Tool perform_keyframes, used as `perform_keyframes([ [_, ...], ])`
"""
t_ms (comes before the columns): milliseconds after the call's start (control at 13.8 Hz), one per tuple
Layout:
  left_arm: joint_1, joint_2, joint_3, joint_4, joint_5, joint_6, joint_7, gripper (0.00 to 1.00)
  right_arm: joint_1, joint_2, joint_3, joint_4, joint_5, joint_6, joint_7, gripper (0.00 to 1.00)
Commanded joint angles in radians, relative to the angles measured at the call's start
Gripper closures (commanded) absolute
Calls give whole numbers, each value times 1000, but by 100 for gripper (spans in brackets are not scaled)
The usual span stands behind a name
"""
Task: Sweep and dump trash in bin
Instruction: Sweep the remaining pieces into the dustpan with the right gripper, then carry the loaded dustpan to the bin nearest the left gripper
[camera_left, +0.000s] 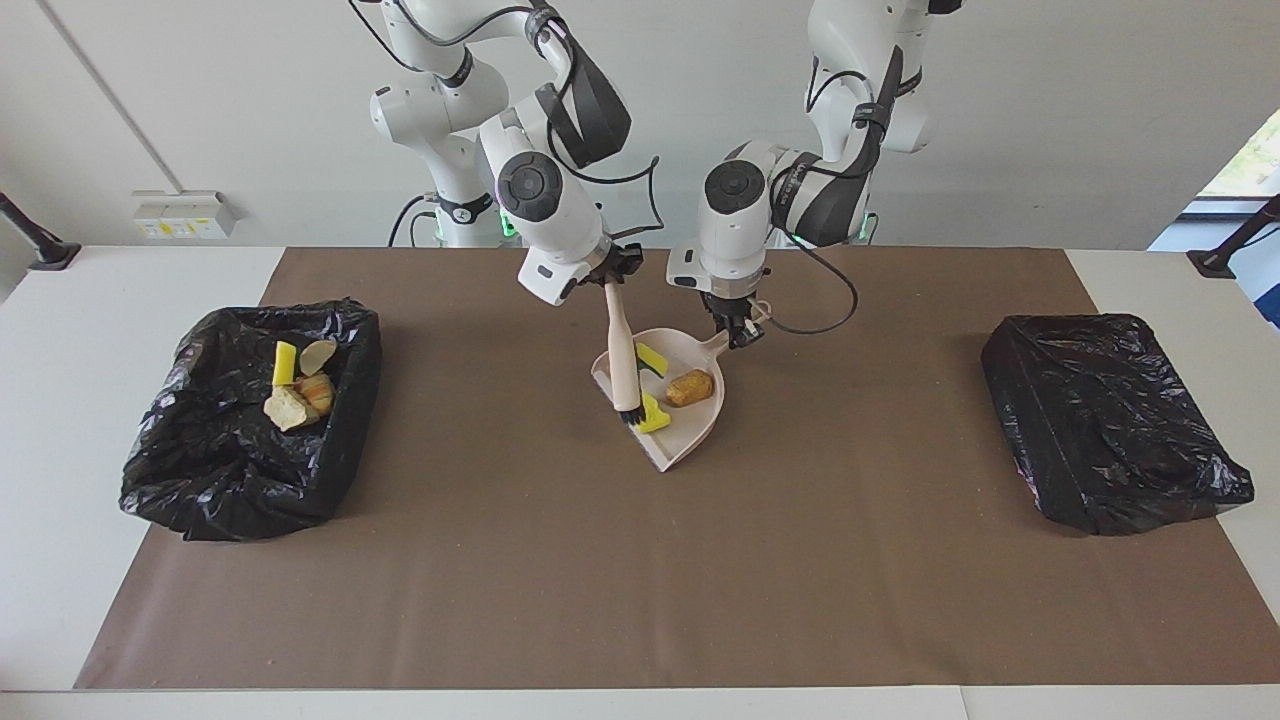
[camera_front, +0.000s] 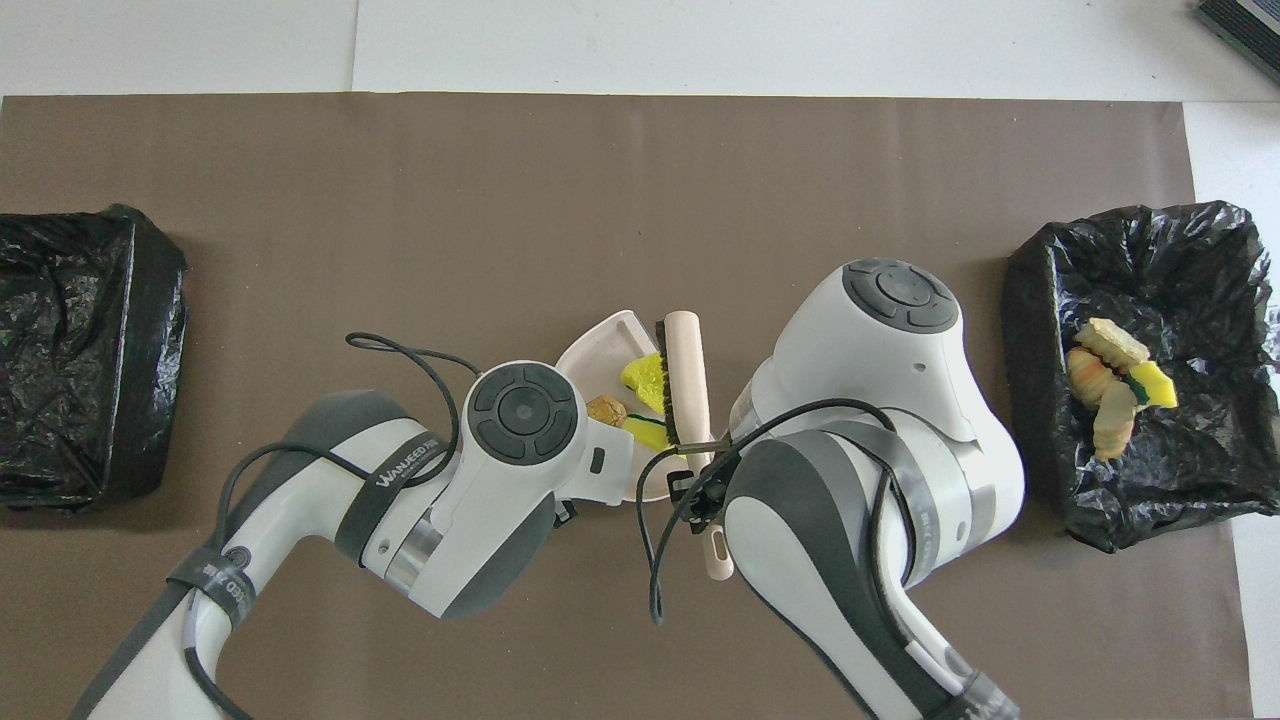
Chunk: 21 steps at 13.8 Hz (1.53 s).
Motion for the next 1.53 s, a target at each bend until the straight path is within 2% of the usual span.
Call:
perform_keyframes([
  [0, -2, -30, 9, -33, 25, 2, 7, 100, -9, -4, 6, -6, 46, 45, 46, 100],
  [291, 4, -29, 9, -35, 25, 8, 46, 100, -11, -4, 4, -4, 75, 35, 66, 100],
  [654, 11, -30, 13, -6, 25, -6, 70, 100, -9, -10, 3, -4, 54, 10, 74, 100],
  [872, 42, -67, 13, 14, 26, -27, 86, 100, -12, -54, 0, -9, -18, -27, 115, 100],
  [1091, 102, -104, 13, 30, 69, -29, 121, 100, 1, -91, 4, -35, -107, -36, 247, 100],
  [1454, 278, -135, 13, 71, 120, -46, 326, 100, 17, -168, 18, -153, -109, 22, 277, 100],
])
